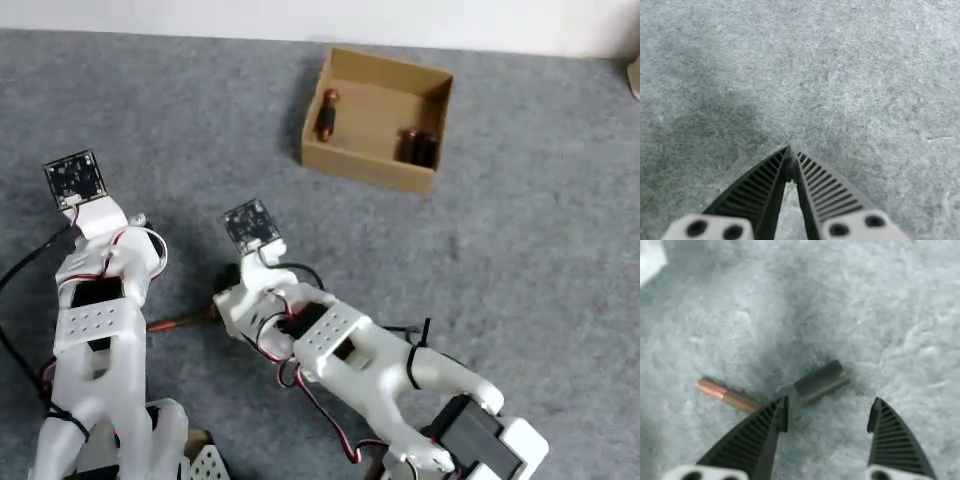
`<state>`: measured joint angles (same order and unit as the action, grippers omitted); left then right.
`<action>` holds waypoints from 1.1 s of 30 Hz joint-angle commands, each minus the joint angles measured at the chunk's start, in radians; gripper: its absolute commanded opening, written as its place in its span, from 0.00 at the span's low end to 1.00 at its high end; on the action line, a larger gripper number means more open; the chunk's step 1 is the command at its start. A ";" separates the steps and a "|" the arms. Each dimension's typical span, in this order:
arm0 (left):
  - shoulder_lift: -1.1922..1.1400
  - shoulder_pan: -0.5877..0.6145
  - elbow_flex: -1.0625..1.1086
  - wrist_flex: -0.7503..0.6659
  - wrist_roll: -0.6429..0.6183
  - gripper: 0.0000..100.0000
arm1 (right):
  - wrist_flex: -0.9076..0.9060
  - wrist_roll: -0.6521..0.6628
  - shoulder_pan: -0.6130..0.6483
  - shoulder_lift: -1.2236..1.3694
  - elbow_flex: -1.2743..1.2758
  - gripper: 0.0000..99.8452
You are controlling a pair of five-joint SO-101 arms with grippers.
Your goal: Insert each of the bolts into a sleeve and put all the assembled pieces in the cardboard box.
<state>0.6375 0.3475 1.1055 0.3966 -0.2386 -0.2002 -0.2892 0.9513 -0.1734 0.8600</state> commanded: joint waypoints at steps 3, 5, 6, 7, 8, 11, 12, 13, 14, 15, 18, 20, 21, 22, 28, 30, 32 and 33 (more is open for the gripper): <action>-0.001 0.044 -0.053 -0.021 -0.018 0.01 | 0.025 -0.147 0.007 -0.010 -0.041 0.24; -0.001 0.054 -0.056 -0.021 -0.018 0.01 | 0.025 -0.155 0.007 -0.008 -0.041 0.24; -0.001 0.054 -0.061 -0.021 -0.018 0.01 | 0.025 -0.155 0.007 -0.008 -0.041 0.24; -0.001 0.054 -0.062 -0.021 -0.018 0.01 | 0.025 -0.155 0.007 -0.008 -0.041 0.24; -0.001 0.054 -0.062 -0.021 -0.018 0.01 | 0.025 -0.155 0.007 -0.008 -0.041 0.24; -0.001 0.054 -0.064 -0.021 -0.018 0.01 | 0.025 -0.189 0.007 0.004 -0.044 0.24; -0.001 0.056 -0.064 -0.021 -0.018 0.01 | 0.025 -0.213 0.005 0.030 -0.061 0.24; -0.001 0.056 -0.064 -0.021 -0.018 0.01 | 0.024 -0.229 0.001 0.065 -0.090 0.24; -0.001 0.056 -0.064 -0.021 -0.018 0.01 | 0.019 -0.236 -0.004 0.113 -0.119 0.24; -0.001 0.056 -0.064 -0.021 -0.018 0.01 | 0.018 -0.238 -0.004 0.163 -0.154 0.24; -0.001 0.056 -0.064 -0.021 -0.018 0.01 | -0.013 -0.241 -0.004 0.302 -0.274 0.24; -0.001 0.070 -0.065 -0.021 -0.018 0.01 | -0.077 -0.241 -0.005 0.363 -0.367 0.24; -0.001 0.076 -0.067 -0.021 -0.018 0.01 | -0.107 -0.242 -0.010 0.390 -0.407 0.24; -0.001 0.079 -0.067 -0.021 -0.018 0.01 | -0.128 -0.252 -0.012 0.414 -0.444 0.24; -0.001 0.081 -0.067 -0.021 -0.018 0.01 | -0.234 -0.436 -0.021 0.492 -0.541 0.24; -0.001 0.082 -0.067 -0.021 -0.018 0.01 | -0.263 -0.443 -0.016 0.493 -0.542 0.24; -0.001 0.082 -0.067 -0.021 -0.018 0.01 | -0.283 -0.448 -0.015 0.492 -0.542 0.24; -0.001 0.082 -0.067 -0.021 -0.018 0.01 | -0.292 -0.448 -0.012 0.492 -0.542 0.24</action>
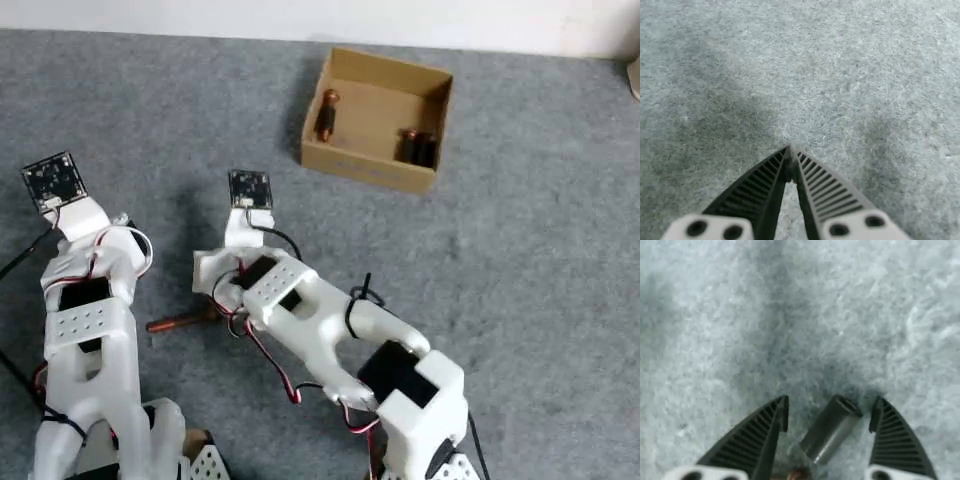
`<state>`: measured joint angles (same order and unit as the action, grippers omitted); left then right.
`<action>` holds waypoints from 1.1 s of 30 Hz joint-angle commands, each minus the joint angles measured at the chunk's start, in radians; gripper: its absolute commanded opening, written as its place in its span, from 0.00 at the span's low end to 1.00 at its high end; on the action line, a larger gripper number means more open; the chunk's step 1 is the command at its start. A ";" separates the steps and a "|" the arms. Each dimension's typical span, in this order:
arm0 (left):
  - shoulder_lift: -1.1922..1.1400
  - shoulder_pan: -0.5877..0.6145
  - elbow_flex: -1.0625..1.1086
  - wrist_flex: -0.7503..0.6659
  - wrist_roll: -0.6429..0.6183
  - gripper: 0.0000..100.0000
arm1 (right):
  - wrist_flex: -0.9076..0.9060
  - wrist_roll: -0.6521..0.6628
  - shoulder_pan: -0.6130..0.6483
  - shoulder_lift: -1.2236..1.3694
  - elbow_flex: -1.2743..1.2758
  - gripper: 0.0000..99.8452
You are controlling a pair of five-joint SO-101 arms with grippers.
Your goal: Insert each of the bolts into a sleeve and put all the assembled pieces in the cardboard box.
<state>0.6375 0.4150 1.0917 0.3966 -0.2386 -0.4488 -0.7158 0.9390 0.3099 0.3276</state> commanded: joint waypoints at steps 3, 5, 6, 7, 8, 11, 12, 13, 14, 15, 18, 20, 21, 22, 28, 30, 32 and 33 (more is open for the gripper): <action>-0.001 0.015 -0.054 -0.021 -0.018 0.01 | -0.073 -0.021 0.018 0.008 -0.012 0.24; -0.001 0.016 -0.062 -0.021 -0.018 0.01 | -0.107 -0.023 0.019 0.007 -0.010 0.24; -0.001 0.016 -0.068 -0.020 -0.018 0.01 | -0.130 -0.023 0.025 0.007 -0.010 0.24; -0.001 0.016 -0.070 -0.018 -0.018 0.01 | -0.154 -0.023 0.035 0.007 -0.012 0.24; -0.001 0.019 -0.071 -0.018 -0.018 0.01 | -0.168 -0.023 0.039 0.007 -0.012 0.24; -0.001 0.044 -0.071 -0.021 -0.018 0.01 | -0.174 -0.040 0.053 0.007 -0.013 0.24; -0.001 0.044 -0.074 -0.021 -0.018 0.01 | -0.174 -0.064 0.058 0.008 -0.012 0.24; -0.001 0.044 -0.081 -0.020 -0.018 0.01 | -0.174 -0.089 0.059 0.008 -0.010 0.23; -0.001 0.044 -0.084 -0.018 -0.018 0.01 | -0.174 -0.104 0.061 0.008 -0.010 0.20; -0.001 0.044 -0.084 -0.018 -0.018 0.01 | -0.174 -0.112 0.059 0.008 -0.010 0.16; -0.001 0.044 -0.084 -0.018 -0.018 0.01 | -0.174 -0.120 0.058 0.010 -0.007 0.02; -0.001 0.044 -0.084 -0.018 -0.018 0.01 | -0.174 -0.120 0.059 0.012 -0.007 0.01; -0.001 0.044 -0.084 -0.018 -0.018 0.01 | -0.174 -0.120 0.059 0.013 -0.007 0.03; -0.001 0.044 -0.084 -0.018 -0.018 0.01 | -0.174 -0.120 0.059 0.013 -0.005 0.03; -0.001 0.044 -0.082 -0.018 -0.018 0.01 | -0.174 -0.114 0.056 0.013 -0.007 0.00; -0.001 0.038 -0.082 -0.017 -0.018 0.01 | -0.176 -0.112 0.044 0.008 -0.007 0.00; -0.001 0.035 -0.082 -0.017 -0.018 0.01 | -0.216 -0.112 0.016 0.002 -0.012 0.00; -0.001 0.024 -0.082 -0.017 -0.017 0.01 | -0.259 -0.112 -0.008 -0.015 -0.015 0.00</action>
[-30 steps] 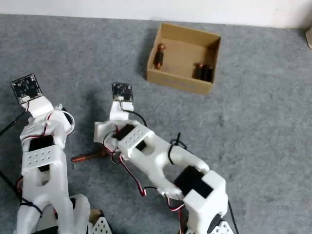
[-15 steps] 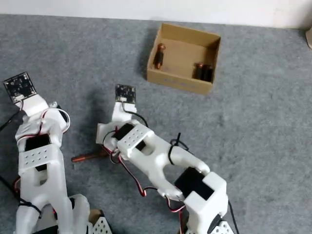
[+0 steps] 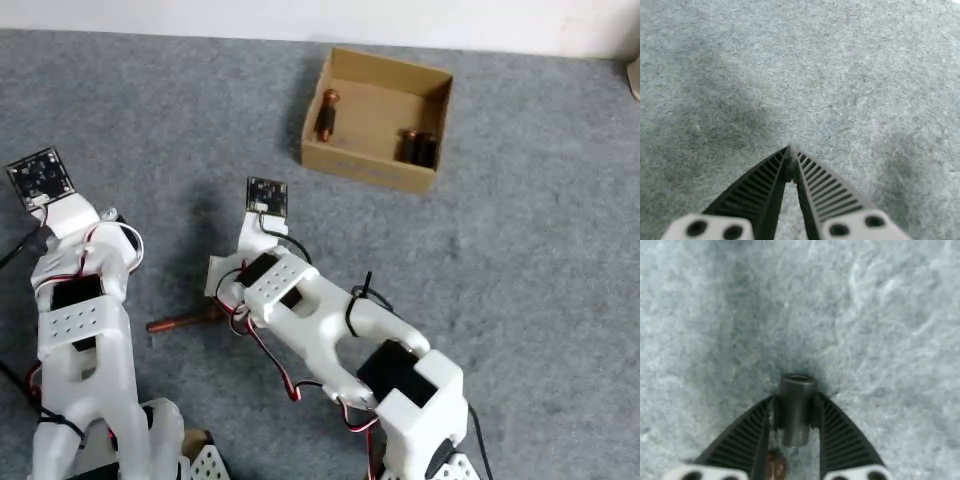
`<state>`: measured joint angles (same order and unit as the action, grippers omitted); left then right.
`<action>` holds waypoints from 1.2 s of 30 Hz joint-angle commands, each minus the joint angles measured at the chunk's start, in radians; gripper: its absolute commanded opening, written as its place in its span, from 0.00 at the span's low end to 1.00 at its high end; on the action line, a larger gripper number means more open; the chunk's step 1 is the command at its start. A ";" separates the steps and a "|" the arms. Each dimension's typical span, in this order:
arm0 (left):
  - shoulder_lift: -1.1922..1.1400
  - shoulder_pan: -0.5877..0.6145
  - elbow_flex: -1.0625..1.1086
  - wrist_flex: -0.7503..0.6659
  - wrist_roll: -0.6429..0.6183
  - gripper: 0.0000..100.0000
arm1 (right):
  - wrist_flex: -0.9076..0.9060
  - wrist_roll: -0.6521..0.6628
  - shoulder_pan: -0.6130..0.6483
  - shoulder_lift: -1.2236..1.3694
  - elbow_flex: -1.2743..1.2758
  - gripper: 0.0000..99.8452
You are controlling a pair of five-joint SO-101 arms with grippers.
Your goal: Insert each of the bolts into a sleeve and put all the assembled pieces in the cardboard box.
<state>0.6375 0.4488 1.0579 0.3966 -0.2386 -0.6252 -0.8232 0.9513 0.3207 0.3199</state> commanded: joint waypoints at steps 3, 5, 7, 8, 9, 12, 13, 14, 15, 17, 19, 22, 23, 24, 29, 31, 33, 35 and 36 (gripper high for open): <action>-0.001 -0.062 -0.050 -0.015 -0.009 0.02 | -0.176 0.018 -0.091 -0.125 -0.039 0.00; -0.001 -0.114 -0.054 0.003 0.054 0.02 | -0.217 0.101 -0.140 -0.228 -0.050 0.00; -0.005 -0.179 -0.091 0.069 0.153 0.02 | -0.234 0.196 -0.173 -0.341 -0.047 0.00; -0.008 -0.216 -0.125 0.127 0.198 0.02 | -0.245 0.259 -0.185 -0.398 -0.027 0.00; -0.008 -0.252 -0.166 0.199 0.247 0.02 | -0.268 0.330 -0.197 -0.453 0.004 0.00; -0.010 -0.337 -0.305 0.466 0.443 0.02 | -0.317 0.508 -0.239 -0.610 0.101 0.00; -0.010 -0.355 -0.338 0.549 0.496 0.02 | -0.343 0.568 -0.251 -0.661 0.137 0.00; -0.010 -0.371 -0.361 0.618 0.543 0.02 | -0.371 0.618 -0.274 -0.714 0.173 0.00; -0.010 -0.384 -0.378 0.677 0.594 0.02 | -0.398 0.658 -0.305 -0.763 0.208 0.00; -0.010 -0.400 -0.392 0.767 0.687 0.02 | -0.432 0.698 -0.381 -0.865 0.277 0.00; -0.010 -0.407 -0.392 0.829 0.773 0.02 | -0.441 0.738 -0.473 -0.955 0.338 0.00; -0.010 -0.418 -0.395 0.933 0.933 0.02 | -0.443 0.836 -0.591 -1.067 0.410 0.00; -0.010 -0.418 -0.395 0.974 0.997 0.04 | -0.446 0.861 -0.619 -1.096 0.432 0.00; -0.010 -0.418 -0.395 1.019 1.069 0.07 | -0.446 0.879 -0.645 -1.122 0.458 0.00; -0.010 -0.418 -0.332 1.114 1.355 0.11 | -0.432 0.904 -0.725 -1.181 0.582 0.00; -0.010 -0.427 -0.294 1.114 1.424 0.11 | -0.410 0.904 -0.725 -1.185 0.622 0.00; -0.010 -0.432 -0.255 1.114 1.473 0.11 | -0.386 0.902 -0.725 -1.185 0.667 0.00; -0.010 -0.433 -0.219 1.109 1.501 0.11 | -0.366 0.902 -0.727 -1.187 0.702 0.00; -0.010 -0.432 -0.197 1.086 1.513 0.11 | -0.358 0.902 -0.727 -1.187 0.717 0.00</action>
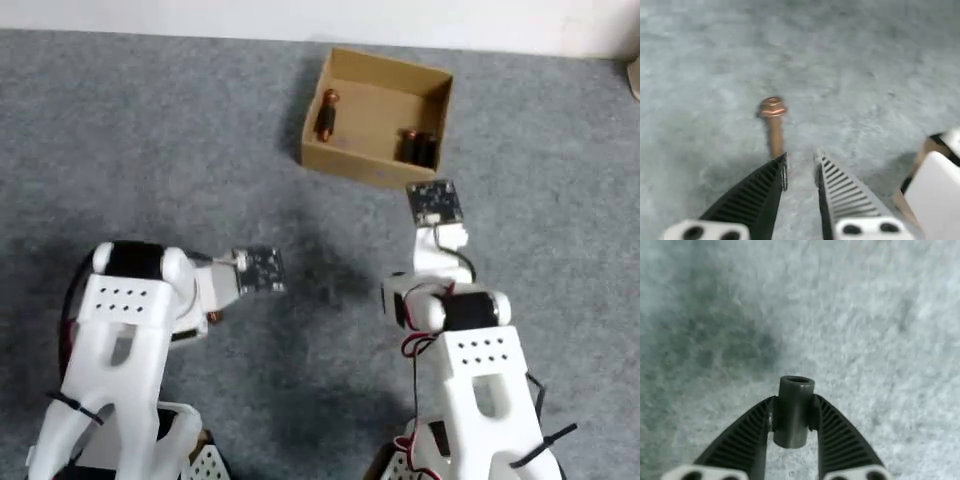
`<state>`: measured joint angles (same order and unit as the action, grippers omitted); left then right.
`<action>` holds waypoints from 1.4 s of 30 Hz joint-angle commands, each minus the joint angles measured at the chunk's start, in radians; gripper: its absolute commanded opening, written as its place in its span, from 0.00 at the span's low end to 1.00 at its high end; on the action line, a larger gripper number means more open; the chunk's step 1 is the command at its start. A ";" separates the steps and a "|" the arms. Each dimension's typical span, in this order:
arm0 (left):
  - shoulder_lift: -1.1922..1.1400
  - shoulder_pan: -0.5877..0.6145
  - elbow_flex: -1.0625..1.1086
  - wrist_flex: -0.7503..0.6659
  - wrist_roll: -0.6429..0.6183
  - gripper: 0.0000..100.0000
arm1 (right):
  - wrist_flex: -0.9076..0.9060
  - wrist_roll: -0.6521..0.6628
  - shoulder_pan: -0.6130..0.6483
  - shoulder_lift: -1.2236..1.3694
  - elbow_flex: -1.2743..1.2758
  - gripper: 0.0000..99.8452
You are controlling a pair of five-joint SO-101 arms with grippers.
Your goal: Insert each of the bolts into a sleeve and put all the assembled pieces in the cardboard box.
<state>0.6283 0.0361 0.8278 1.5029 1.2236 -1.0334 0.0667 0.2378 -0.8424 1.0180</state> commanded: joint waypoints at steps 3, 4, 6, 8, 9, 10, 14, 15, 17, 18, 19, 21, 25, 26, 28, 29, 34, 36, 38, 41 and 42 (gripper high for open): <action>-0.001 -0.016 0.124 -0.147 0.063 0.11 | 0.068 0.011 -0.012 -0.025 0.065 0.00; -0.001 -0.018 0.156 -0.199 0.063 0.11 | 0.074 0.011 -0.012 -0.025 0.076 0.00; -0.001 -0.021 0.213 -0.292 0.063 0.11 | 0.093 0.009 -0.012 -0.025 0.090 0.00; -0.001 -0.021 0.249 -0.364 0.063 0.11 | 0.117 0.009 -0.012 -0.025 0.107 0.00; -0.001 -0.021 0.260 -0.385 0.063 0.11 | 0.130 0.008 -0.012 -0.025 0.113 0.00; -0.001 -0.021 0.268 -0.397 0.063 0.11 | 0.139 0.008 -0.012 -0.025 0.120 0.00; -0.002 -0.021 0.272 -0.411 0.058 0.11 | 0.145 0.009 -0.012 -0.025 0.127 0.00; -0.002 -0.018 0.272 -0.413 0.058 0.11 | 0.145 0.009 -0.010 -0.025 0.127 0.00; -0.002 -0.016 0.272 -0.413 0.058 0.11 | 0.145 0.008 -0.010 -0.025 0.127 0.00; -0.002 -0.016 0.272 -0.417 0.058 0.11 | 0.145 0.006 -0.010 -0.025 0.128 0.00; -0.002 -0.018 0.274 -0.422 0.058 0.11 | 0.145 0.006 -0.010 -0.025 0.128 0.00; -0.018 -0.019 0.285 -0.436 0.057 0.11 | 0.145 0.005 -0.010 -0.025 0.128 0.00; -0.140 -0.015 0.283 -0.486 0.057 0.11 | 0.145 0.005 -0.010 -0.025 0.128 0.00; -0.182 -0.015 0.277 -0.497 0.057 0.11 | 0.145 0.005 -0.010 -0.025 0.128 0.00; -0.255 -0.013 0.234 -0.494 0.021 0.11 | 0.147 0.005 -0.010 -0.024 0.128 0.00; -0.289 -0.015 0.202 -0.486 -0.005 0.11 | 0.147 0.005 -0.010 -0.022 0.128 0.00; -0.415 -0.018 0.094 -0.430 -0.054 0.11 | 0.203 0.008 -0.010 -0.021 0.165 0.00; -0.443 -0.015 0.074 -0.425 -0.080 0.11 | 0.240 0.011 -0.010 -0.025 0.188 0.00; -0.458 -0.013 0.064 -0.427 -0.129 0.10 | 0.242 0.011 -0.010 -0.025 0.196 0.00; -0.466 -0.013 0.065 -0.427 -0.210 0.10 | 0.242 0.011 -0.010 -0.025 0.196 0.00; -0.467 -0.012 0.065 -0.427 -0.247 0.10 | 0.242 0.011 -0.010 -0.025 0.196 0.00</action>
<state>0.1757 0.0361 0.9152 1.0764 1.0564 -0.8186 0.0667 0.2363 -0.8485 1.2190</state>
